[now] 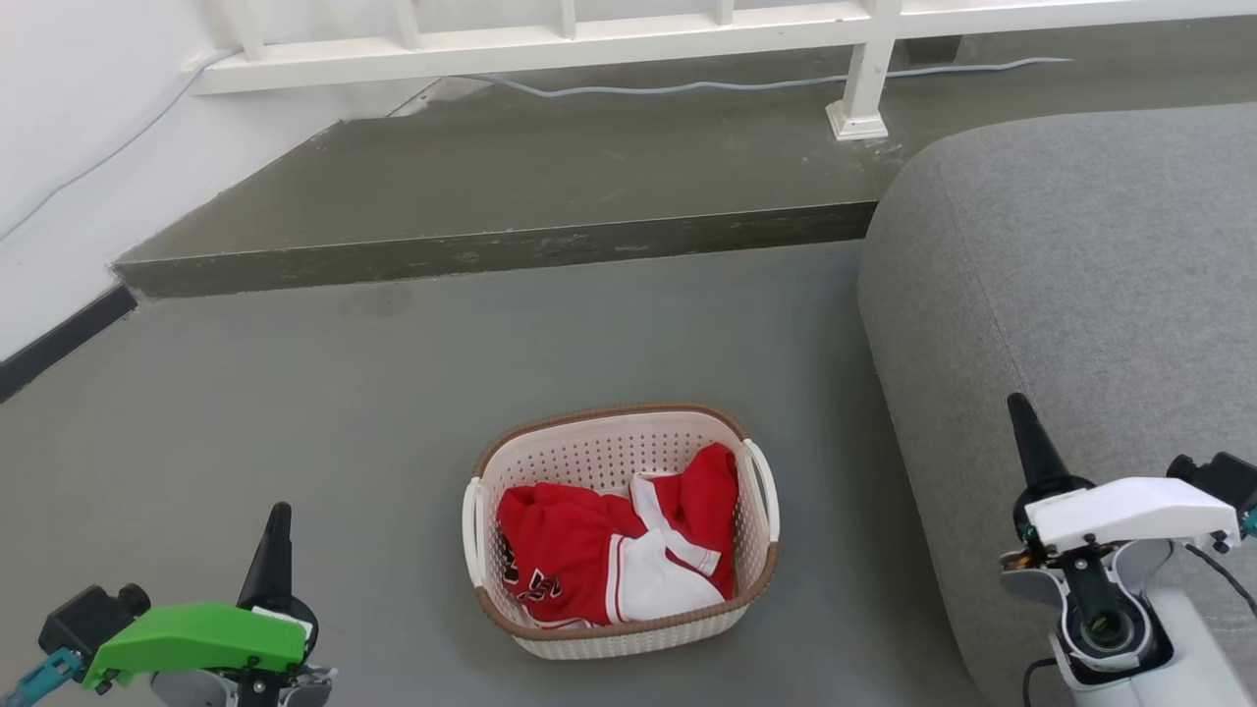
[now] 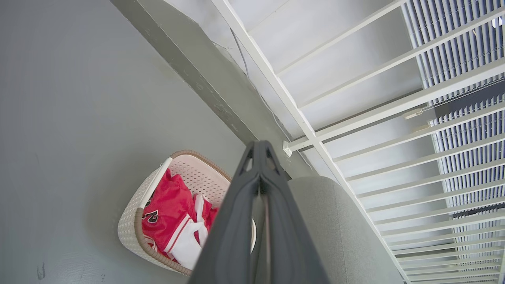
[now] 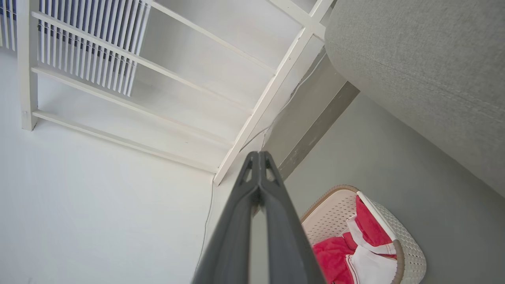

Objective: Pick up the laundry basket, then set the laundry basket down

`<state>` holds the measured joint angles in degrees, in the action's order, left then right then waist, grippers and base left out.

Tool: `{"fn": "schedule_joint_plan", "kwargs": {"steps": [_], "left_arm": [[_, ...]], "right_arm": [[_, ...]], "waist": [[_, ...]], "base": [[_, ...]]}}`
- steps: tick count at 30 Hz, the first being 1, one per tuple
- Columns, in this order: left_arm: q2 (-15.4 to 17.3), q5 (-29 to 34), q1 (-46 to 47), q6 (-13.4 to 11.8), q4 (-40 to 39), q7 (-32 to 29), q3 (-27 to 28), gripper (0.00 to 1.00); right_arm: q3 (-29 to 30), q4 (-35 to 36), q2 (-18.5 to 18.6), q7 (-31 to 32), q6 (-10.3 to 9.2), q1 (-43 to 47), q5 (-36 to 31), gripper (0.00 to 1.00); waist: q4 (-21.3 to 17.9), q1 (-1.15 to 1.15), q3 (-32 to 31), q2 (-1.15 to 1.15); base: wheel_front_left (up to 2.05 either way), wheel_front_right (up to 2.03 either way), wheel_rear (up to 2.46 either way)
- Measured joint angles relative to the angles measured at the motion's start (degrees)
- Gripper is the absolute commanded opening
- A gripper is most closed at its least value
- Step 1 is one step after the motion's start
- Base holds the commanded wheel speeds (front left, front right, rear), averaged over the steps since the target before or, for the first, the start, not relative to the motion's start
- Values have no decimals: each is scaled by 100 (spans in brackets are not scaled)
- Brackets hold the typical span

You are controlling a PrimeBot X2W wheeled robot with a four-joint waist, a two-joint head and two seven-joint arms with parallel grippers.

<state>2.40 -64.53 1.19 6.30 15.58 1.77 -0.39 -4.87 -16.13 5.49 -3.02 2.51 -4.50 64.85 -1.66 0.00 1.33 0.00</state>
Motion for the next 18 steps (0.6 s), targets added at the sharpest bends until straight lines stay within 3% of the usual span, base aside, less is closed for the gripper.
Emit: {"fn": "schedule_joint_plan", "kwargs": {"steps": [18], "left_arm": [[-5,-1107,73,24,10,-332,204,0]], "right_arm": [[433,-2,-64,310,170,0,1198,0]], "waist": [[69,0,-49,0]], "base": [[0,0,0]]}}
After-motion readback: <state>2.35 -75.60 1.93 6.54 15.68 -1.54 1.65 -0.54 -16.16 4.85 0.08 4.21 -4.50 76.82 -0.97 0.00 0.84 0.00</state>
